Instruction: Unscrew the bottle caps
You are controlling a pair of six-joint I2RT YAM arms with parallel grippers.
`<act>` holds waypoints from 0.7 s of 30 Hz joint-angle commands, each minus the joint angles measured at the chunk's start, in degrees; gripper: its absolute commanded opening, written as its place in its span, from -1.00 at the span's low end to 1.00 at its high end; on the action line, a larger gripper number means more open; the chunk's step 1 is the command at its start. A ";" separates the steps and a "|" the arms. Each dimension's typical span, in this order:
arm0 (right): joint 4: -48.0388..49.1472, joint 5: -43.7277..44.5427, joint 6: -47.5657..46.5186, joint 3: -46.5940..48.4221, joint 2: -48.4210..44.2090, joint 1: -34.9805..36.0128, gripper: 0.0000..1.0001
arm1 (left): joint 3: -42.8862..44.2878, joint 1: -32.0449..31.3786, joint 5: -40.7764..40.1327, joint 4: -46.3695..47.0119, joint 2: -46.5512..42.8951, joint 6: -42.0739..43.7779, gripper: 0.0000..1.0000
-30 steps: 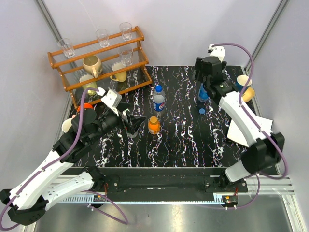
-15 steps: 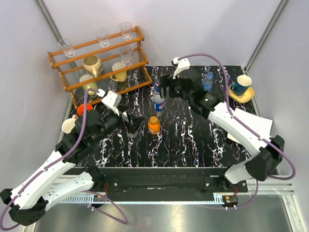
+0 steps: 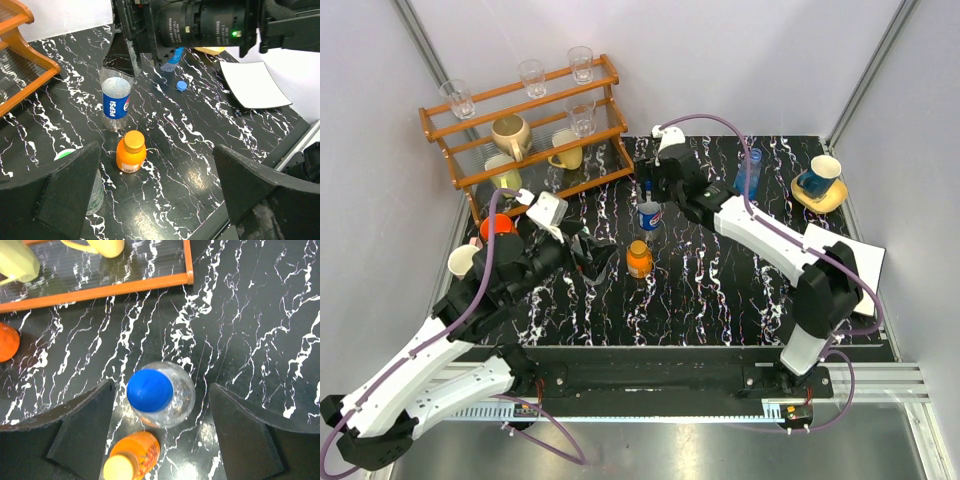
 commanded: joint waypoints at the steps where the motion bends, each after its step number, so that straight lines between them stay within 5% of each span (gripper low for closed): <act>1: 3.23 2.28 0.41 4.29 2.59 0.07 0.66 | -0.65 0.17 -1.68 1.00 -2.21 0.05 0.98; 9: 4.54 2.36 1.03 3.24 3.65 0.07 0.37 | -1.26 0.17 -2.21 0.38 -3.09 0.57 0.98; 21: 4.37 3.76 -0.11 -0.98 -0.92 0.07 -0.66 | -0.39 0.17 -1.86 0.82 -1.69 0.57 0.98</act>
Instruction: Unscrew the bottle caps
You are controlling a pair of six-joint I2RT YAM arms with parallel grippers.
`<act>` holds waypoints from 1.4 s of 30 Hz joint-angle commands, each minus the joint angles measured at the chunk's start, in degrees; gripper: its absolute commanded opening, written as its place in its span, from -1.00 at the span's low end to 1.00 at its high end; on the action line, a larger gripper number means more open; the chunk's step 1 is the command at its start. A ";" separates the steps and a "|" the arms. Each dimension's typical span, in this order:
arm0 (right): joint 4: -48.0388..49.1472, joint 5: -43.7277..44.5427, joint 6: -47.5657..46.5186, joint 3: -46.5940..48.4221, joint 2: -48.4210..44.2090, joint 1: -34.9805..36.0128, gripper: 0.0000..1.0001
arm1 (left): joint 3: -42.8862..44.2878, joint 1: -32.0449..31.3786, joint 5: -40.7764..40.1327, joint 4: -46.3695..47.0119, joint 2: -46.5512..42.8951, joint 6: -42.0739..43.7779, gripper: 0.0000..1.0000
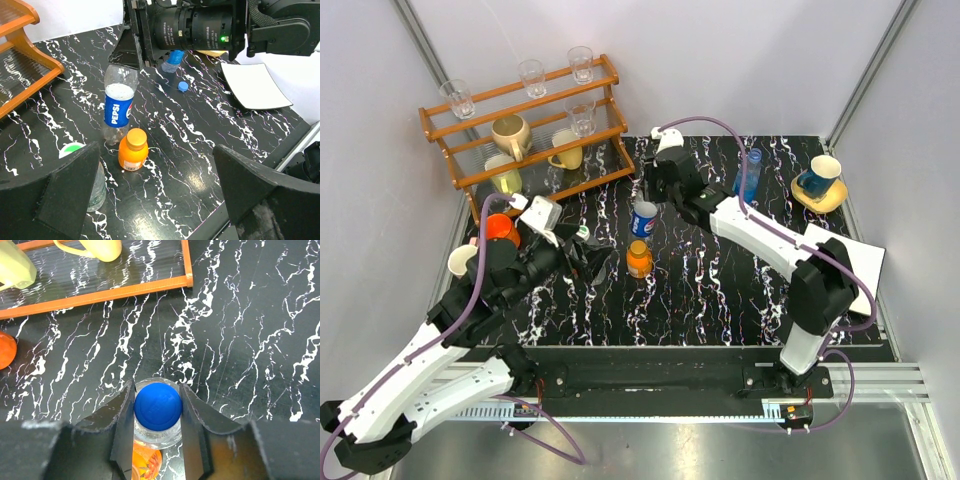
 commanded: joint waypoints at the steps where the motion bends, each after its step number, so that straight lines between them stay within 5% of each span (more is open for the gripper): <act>1: 0.13 3.20 -1.01 -1.57 -5.27 0.07 -0.71 | 0.86 0.17 -1.27 1.69 1.04 0.53 0.98; 5: -3.55 8.36 -1.54 -2.37 -11.06 -0.02 -1.00 | 3.05 0.17 -3.02 1.43 2.36 0.35 0.98; 15: -11.12 8.67 7.05 2.11 -29.69 -0.02 -1.00 | 14.03 0.78 -9.54 5.64 12.28 0.18 0.98; 22: -12.96 -8.02 16.21 0.88 -35.77 -0.19 -1.00 | 23.01 12.54 13.73 6.43 20.99 -5.24 0.98; 27: -12.97 -17.09 20.34 0.36 -38.06 -0.28 -1.00 | 18.45 20.02 39.04 21.54 22.04 -13.70 0.98; 31: -10.43 -24.20 23.24 -0.69 -39.11 -0.46 -1.00 | 16.43 20.12 56.70 30.50 23.55 -18.43 0.98; 34: -9.63 -25.27 23.95 -1.13 -39.55 -0.46 -1.00 | 14.57 19.68 58.06 34.83 22.49 -18.64 0.98; 42: -5.68 -28.70 25.62 -1.93 -38.94 -0.46 -1.00 | 12.73 16.16 57.88 25.17 22.49 -11.95 0.98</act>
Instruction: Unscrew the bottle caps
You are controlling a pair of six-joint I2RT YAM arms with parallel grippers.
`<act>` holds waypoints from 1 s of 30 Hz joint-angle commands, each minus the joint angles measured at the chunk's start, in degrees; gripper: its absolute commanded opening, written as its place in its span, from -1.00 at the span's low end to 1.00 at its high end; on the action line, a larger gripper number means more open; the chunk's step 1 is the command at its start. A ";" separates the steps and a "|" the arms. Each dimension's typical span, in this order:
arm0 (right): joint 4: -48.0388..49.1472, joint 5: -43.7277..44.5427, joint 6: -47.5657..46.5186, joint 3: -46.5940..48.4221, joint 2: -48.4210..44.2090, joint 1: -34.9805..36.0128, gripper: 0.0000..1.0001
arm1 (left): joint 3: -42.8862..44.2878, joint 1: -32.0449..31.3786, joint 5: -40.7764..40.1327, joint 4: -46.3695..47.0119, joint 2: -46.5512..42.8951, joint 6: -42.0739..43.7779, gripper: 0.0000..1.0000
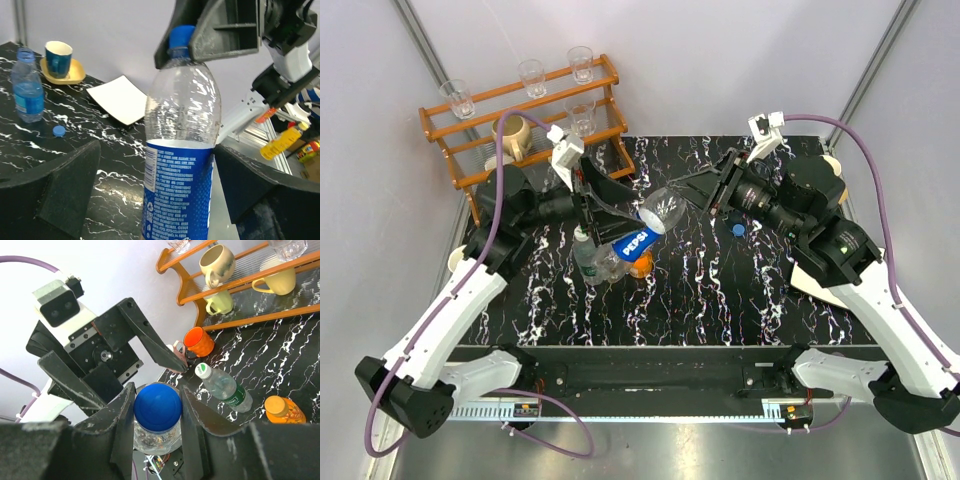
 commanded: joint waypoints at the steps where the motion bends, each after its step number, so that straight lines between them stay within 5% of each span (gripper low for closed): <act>1: 5.67 -4.48 2.43 -0.42 0.03 -0.30 -1.00 | -0.89 -1.67 4.22 -0.72 -0.66 3.04 0.98; 15: 11.64 -3.61 2.78 -4.46 0.03 -0.30 -1.00 | -5.20 -5.37 5.19 -2.12 -0.48 6.73 0.97; 23: 11.12 -3.52 1.99 -4.90 -0.32 -0.22 -1.00 | -5.11 -5.98 2.56 -4.93 -0.83 9.63 0.36; 26: 10.33 -2.73 1.20 -4.90 -0.93 -0.31 -0.98 | -5.11 -6.33 0.28 -6.43 -1.27 11.38 0.31; 30: 9.71 -2.38 0.24 -5.08 -1.46 -0.22 -0.69 | -4.93 -7.12 -3.06 -9.06 -2.06 13.76 0.28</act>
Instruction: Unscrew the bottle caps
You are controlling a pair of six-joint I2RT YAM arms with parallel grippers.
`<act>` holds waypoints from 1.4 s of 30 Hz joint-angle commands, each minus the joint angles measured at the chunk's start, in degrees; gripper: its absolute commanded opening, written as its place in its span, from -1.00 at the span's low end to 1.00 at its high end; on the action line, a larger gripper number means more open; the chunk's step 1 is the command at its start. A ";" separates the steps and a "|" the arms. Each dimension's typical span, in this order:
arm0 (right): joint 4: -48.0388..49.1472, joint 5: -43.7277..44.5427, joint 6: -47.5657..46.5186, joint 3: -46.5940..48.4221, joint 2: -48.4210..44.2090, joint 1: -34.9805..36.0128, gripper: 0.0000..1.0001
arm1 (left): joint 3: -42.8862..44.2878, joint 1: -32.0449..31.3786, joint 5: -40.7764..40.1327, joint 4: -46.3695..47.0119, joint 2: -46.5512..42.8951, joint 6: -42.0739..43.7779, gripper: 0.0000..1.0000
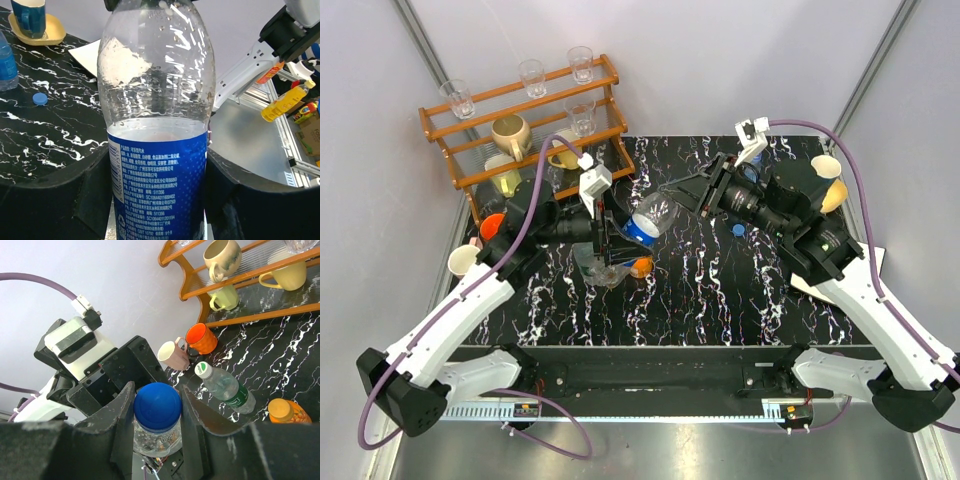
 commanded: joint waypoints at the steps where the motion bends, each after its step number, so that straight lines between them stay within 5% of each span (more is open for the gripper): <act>1: 2.50 0.62 -0.53 0.38 -2.33 -0.06 -0.55 | 0.44 -1.15 -5.08 -2.31 -1.93 4.74 0.26; 5: 2.06 2.02 -1.06 0.56 -2.78 -0.06 0.10 | 1.67 -3.00 -9.73 -6.00 -2.28 8.86 0.12; 11: 0.92 5.97 -0.80 2.31 -2.08 -0.15 0.54 | 3.87 -10.20 -24.31 -12.24 -2.19 15.19 0.01; 23: -4.88 12.66 2.54 4.78 0.92 -0.06 0.43 | 2.03 -21.99 -58.85 -6.81 -3.95 18.45 -0.05; 42: -1.11 11.43 3.51 3.81 2.85 -0.06 0.28 | 0.27 -24.45 -62.03 -4.08 -4.13 19.07 -0.05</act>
